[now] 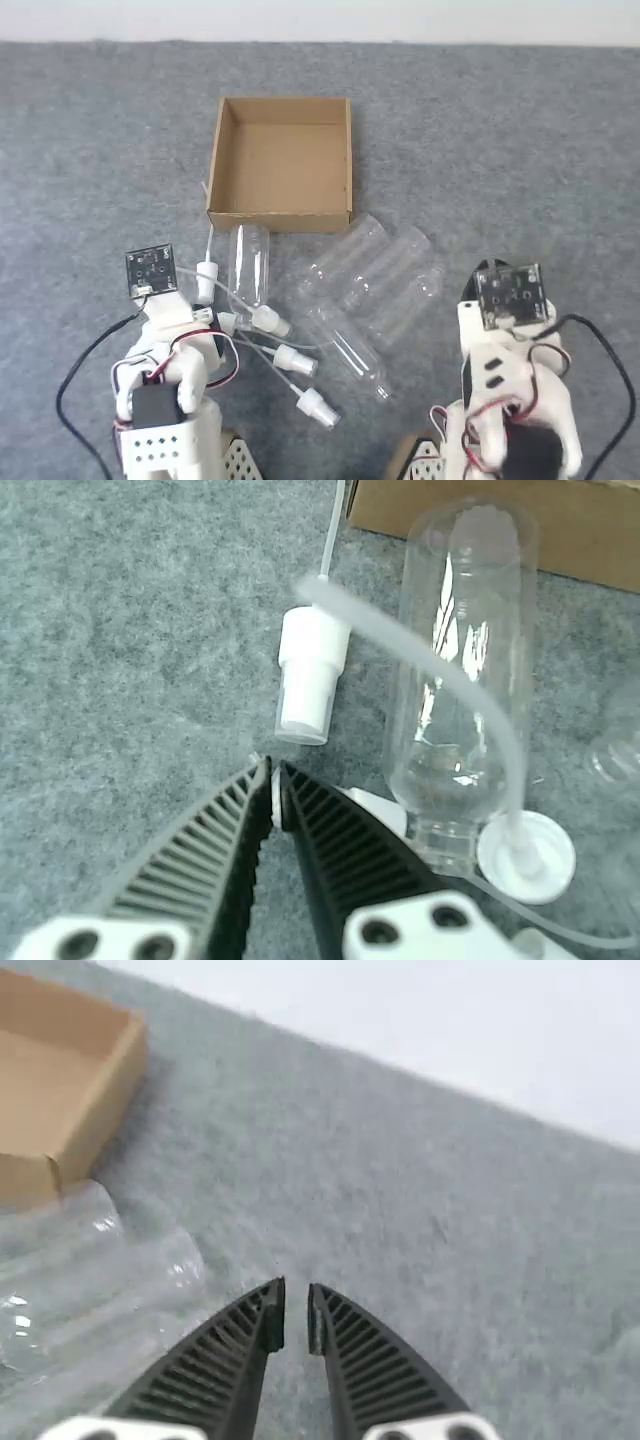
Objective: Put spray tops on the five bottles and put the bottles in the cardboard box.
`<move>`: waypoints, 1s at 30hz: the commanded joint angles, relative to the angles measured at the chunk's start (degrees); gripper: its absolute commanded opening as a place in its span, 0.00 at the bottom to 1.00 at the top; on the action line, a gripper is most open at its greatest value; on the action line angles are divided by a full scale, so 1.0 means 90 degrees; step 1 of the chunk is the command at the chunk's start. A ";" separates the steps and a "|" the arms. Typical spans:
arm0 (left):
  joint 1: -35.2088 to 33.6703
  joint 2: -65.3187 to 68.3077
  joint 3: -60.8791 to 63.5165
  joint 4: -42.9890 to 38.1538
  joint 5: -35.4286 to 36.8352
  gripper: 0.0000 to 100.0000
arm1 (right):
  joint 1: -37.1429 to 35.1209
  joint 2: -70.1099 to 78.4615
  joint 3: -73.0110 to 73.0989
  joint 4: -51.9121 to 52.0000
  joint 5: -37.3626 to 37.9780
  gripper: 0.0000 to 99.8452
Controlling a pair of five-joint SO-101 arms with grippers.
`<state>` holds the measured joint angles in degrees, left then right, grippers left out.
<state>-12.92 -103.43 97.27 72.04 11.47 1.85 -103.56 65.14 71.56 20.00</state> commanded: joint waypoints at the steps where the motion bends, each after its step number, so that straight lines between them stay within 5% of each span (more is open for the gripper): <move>1: -0.0010 -0.0107 -0.0083 0.0039 0.0000 0.01 | -0.0161 0.0054 -0.0615 0.0103 0.0156 0.01; 11: -0.0010 -0.0107 -0.0083 0.0039 0.0000 0.01 | -0.0317 0.0220 -0.1162 0.0200 0.0625 0.01; 22: -0.0010 -0.0107 -0.0083 0.0039 0.0000 0.01 | -0.1324 0.3443 -0.3145 0.1304 0.0508 0.01; 30: -0.0010 -0.0107 -0.0083 0.0039 0.0000 0.01 | -0.1470 0.4537 -0.3243 0.1314 -0.1993 0.09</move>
<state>-12.92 -103.43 97.27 72.04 11.47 -10.64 -65.67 39.91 83.16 8.31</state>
